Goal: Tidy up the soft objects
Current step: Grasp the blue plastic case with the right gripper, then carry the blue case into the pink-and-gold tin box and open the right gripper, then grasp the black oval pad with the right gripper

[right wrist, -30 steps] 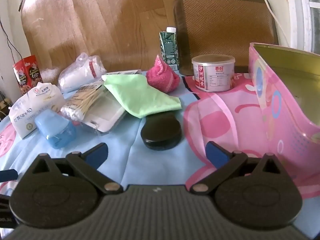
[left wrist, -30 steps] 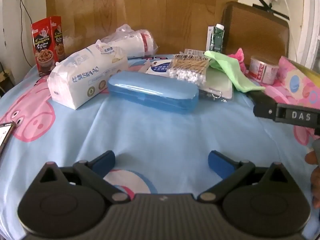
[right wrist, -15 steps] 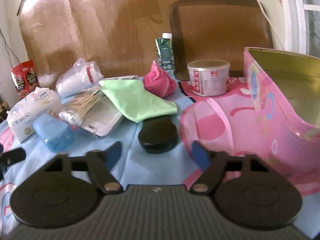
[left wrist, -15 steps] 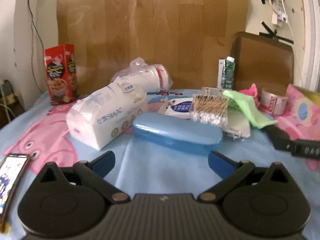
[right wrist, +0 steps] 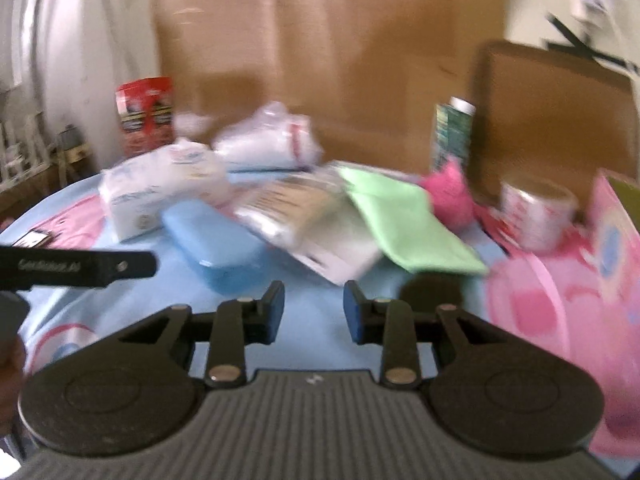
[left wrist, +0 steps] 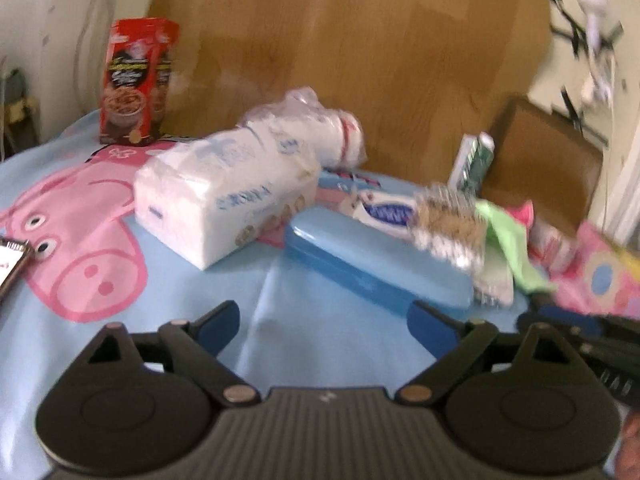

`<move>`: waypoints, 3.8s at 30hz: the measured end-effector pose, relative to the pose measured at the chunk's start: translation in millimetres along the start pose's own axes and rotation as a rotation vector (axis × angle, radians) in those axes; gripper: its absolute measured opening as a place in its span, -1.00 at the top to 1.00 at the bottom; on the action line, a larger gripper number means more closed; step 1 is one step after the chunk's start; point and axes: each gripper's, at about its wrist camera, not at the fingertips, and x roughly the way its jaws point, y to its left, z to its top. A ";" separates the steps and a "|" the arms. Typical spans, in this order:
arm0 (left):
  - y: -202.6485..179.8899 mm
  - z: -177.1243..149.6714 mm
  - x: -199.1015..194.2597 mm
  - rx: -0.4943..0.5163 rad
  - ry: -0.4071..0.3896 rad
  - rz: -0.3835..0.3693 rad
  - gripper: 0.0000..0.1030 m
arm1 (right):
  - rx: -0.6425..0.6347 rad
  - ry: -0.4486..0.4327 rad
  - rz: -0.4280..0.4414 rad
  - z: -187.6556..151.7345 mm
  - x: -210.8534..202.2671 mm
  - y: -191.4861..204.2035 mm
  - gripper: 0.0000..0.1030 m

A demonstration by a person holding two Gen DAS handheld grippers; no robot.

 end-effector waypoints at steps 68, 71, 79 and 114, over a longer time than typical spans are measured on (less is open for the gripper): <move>-283.2 26.7 31.1 0.307 0.223 -0.621 -0.75 | 0.080 -0.147 -0.189 -40.2 -196.8 -148.0 -0.24; -321.8 20.0 47.7 0.324 0.246 -0.661 -0.75 | 0.096 -0.151 -0.267 -45.9 -206.4 -169.7 -0.24; -352.6 5.5 53.0 0.341 0.254 -0.673 -0.84 | 0.126 -0.196 -0.478 -62.0 -207.7 -189.7 -0.47; -57.4 -1.2 30.3 0.017 0.115 -0.273 -0.95 | 0.072 0.085 -0.040 -21.4 -12.3 -43.1 -0.02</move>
